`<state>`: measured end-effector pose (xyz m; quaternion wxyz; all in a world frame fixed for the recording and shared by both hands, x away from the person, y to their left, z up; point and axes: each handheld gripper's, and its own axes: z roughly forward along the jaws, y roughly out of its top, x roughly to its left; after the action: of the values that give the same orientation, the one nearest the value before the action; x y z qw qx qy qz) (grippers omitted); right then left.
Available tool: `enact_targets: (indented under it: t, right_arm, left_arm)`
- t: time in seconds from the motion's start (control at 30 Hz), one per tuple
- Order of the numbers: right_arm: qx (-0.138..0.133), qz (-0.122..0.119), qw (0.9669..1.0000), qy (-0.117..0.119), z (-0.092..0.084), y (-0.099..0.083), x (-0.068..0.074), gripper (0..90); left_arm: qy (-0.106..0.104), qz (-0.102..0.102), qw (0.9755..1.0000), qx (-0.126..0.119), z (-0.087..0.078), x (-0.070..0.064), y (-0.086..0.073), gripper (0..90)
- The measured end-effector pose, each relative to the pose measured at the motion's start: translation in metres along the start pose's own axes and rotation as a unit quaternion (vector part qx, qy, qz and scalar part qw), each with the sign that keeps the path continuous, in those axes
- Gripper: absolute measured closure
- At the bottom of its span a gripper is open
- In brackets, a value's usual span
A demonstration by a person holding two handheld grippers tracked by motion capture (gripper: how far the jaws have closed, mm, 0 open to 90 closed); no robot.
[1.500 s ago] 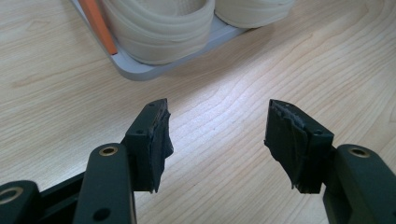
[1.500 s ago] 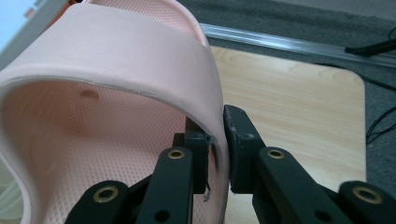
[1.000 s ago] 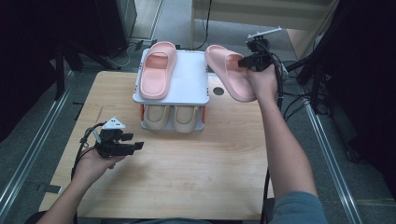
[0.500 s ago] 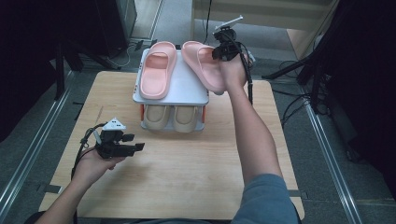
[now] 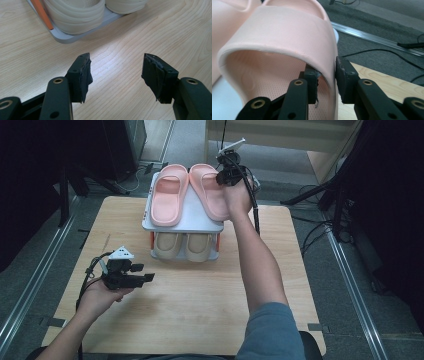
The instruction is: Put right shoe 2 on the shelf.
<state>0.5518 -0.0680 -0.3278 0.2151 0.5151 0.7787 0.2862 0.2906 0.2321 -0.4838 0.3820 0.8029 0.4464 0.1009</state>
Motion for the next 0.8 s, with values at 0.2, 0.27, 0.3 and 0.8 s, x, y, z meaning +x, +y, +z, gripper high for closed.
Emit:
enact_targets:
  t: [0.2, 0.27, 0.3, 0.8]
  right_arm:
    - [-0.006, -0.012, 0.9993, 0.035, -0.01, -0.006, 0.004, 64.6]
    - [-0.007, -0.015, 0.999, 0.042, -0.013, -0.008, 0.006, 62.5]
    - [-0.008, -0.018, 0.9987, 0.048, -0.015, -0.009, 0.006, 62.5]
    - [-0.03, -0.025, 0.995, 0.091, -0.028, -0.025, 0.022, 61.8]
  left_arm:
    - [0.003, -0.002, 1.0, 0.0, 0.001, 0.0, 0.0, 40.2]
    - [0.003, -0.001, 1.0, 0.0, 0.002, 0.0, 0.001, 40.2]
    - [0.002, -0.001, 1.0, 0.0, 0.002, 0.0, 0.001, 40.2]
    - [-0.005, 0.007, 0.9999, 0.006, 0.012, 0.0, 0.01, 40.2]
